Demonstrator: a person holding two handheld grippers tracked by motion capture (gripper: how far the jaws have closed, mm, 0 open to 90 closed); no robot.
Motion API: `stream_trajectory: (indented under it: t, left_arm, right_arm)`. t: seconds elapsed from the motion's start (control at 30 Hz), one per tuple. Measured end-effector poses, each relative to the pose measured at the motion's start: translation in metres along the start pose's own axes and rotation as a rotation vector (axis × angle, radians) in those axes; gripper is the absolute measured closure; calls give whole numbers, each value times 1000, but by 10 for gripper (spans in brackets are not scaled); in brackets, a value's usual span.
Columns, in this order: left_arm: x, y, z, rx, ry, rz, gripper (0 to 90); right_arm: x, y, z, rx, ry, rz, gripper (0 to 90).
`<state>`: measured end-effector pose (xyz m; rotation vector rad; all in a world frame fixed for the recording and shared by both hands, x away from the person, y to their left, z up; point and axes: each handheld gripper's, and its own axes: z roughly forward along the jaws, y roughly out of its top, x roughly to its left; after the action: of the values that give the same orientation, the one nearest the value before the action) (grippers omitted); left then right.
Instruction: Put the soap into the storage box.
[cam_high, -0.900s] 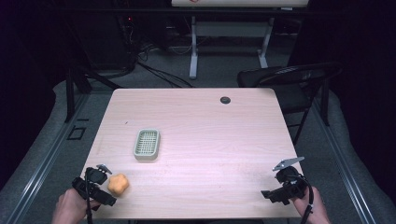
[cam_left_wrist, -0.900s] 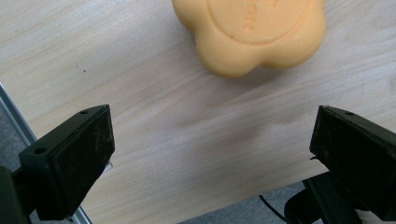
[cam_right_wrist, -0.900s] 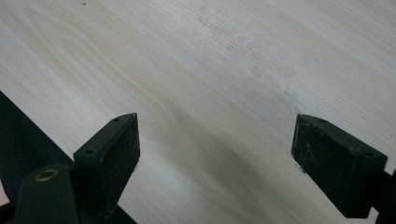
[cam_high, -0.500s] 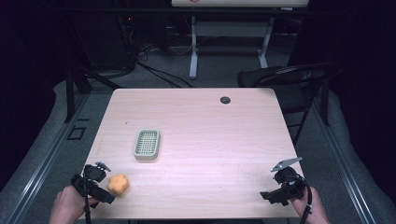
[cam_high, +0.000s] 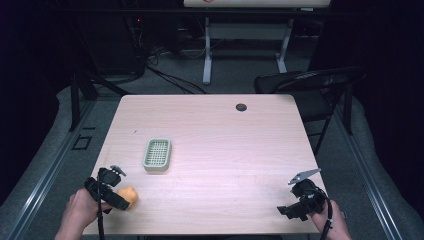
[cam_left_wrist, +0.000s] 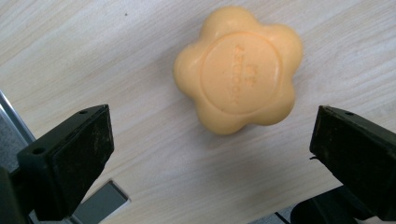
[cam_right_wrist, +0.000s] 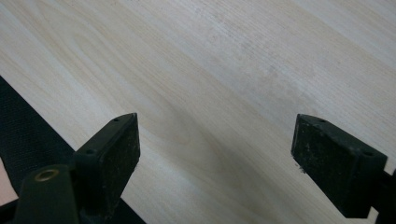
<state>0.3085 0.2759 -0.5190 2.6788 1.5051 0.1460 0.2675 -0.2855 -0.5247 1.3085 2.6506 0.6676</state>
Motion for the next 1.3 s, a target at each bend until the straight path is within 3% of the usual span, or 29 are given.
stream_trajectory:
  t: [0.3,0.33,0.4,0.5,0.57,0.73,0.87,1.1,1.3]
  left_arm:
    - [3,10,5,-33,-20,-3,0]
    - [4,12,6,-41,-48,-6,0]
    - [3,13,7,-42,-39,-8,0]
    - [3,16,10,-37,-52,-1,0]
    - [1,19,15,-22,-51,7,0]
    - [0,20,23,3,-49,3,15]
    - [0,21,24,2,-60,-8,33]
    - [0,21,26,2,-59,-30,159]
    - [-1,22,30,24,-76,-21,241]
  right_arm:
    - [1,1,2,6,1,-4,152]
    - [1,0,2,10,6,-3,152]
    - [1,0,2,14,6,-5,152]
    - [2,0,3,0,11,10,152]
    - [1,1,2,21,4,-10,153]
    - [3,1,2,35,2,-30,155]
    - [5,0,1,14,5,-19,152]
    - [4,1,1,25,5,-21,153]
    - [4,0,1,13,3,-13,153]
